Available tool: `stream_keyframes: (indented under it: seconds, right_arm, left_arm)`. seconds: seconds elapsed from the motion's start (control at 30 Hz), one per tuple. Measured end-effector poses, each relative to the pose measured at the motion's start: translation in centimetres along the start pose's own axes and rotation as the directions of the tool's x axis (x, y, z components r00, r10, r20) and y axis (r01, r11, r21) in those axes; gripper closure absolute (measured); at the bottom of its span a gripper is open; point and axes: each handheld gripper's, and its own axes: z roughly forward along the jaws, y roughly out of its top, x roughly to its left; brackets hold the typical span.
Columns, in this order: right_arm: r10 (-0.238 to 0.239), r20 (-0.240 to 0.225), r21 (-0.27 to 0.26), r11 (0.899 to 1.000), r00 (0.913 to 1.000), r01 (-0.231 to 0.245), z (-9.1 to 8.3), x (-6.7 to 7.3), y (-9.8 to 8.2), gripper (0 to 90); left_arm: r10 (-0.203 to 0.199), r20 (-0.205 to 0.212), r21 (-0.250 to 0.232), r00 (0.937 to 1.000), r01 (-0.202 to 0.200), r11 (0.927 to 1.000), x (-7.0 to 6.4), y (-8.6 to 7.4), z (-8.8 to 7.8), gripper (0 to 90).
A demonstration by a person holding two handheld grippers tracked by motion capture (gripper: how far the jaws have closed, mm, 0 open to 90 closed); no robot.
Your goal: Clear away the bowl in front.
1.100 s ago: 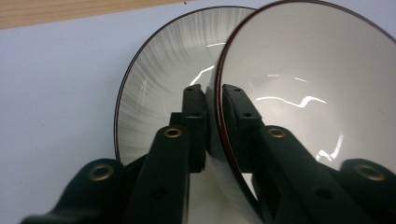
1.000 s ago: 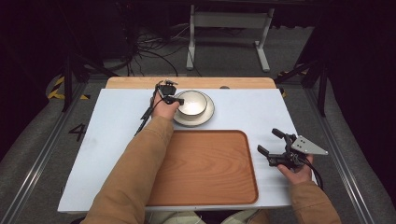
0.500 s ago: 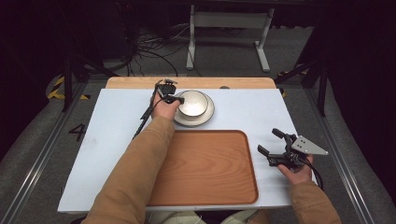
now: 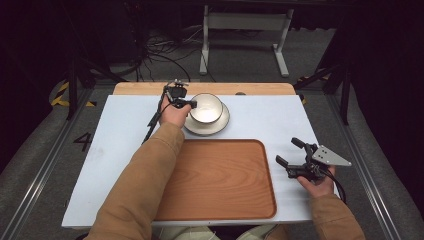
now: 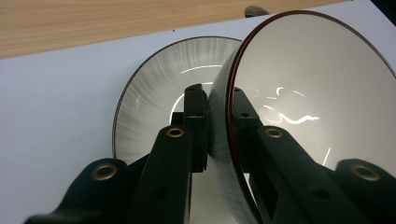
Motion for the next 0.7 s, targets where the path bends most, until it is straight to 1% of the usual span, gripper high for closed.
stream_keyframes:
  seconds: [0.03, 0.13, 0.3, 0.47, 0.5, 0.6, 0.63, 0.7]
  right_arm:
    - [0.0, 0.0, 0.0, 1.0, 1.0, 0.0, 0.0, 0.0, 0.0, 6.5]
    - [0.0, 0.0, 0.0, 1.0, 1.0, 0.0, 0.0, 0.0, 0.0, 6.6]
    - [0.0, 0.001, 0.0, 1.0, 1.0, 0.0, 0.0, 0.0, 0.0, 6.5]
    - [-0.001, 0.0, 0.0, 1.0, 1.0, 0.001, 0.0, 0.0, 0.0, 6.6]
    - [-0.001, 0.001, 0.0, 1.0, 1.0, 0.001, 0.0, 0.0, 0.0, 6.5]
    - [-0.002, 0.0, 0.0, 1.0, 1.0, 0.002, 0.0, 0.0, 0.0, 6.6]
    - [-0.001, 0.0, 0.0, 1.0, 1.0, 0.001, 0.0, 0.0, 0.0, 6.6]
    - [-0.002, 0.0, 0.0, 1.0, 1.0, 0.002, 0.0, 0.0, 0.0, 6.5]
  left_arm:
    - [0.007, 0.002, 0.002, 1.0, -0.007, 1.0, 0.0, 0.1, -0.3, 81.7]
    - [0.01, 0.01, -0.006, 0.9999, -0.01, 0.9999, -0.1, 0.2, -0.9, 81.6]
    - [0.027, 0.019, -0.001, 0.9995, -0.027, 0.9996, -0.5, 0.3, -1.7, 81.6]
    - [0.061, 0.036, 0.009, 0.9975, -0.062, 0.9981, -1.1, 0.3, -2.7, 81.6]
    - [0.073, 0.04, 0.011, 0.9965, -0.074, 0.9972, -1.2, 0.3, -2.9, 81.6]
    - [0.092, 0.056, 0.023, 0.9941, -0.094, 0.9953, -1.7, 0.2, -3.6, 81.5]
    - [0.106, 0.059, 0.025, 0.9926, -0.108, 0.9938, -1.9, 0.2, -3.9, 81.5]
    - [0.114, 0.07, 0.033, 0.991, -0.117, 0.9926, -2.2, 0.0, -4.3, 81.5]
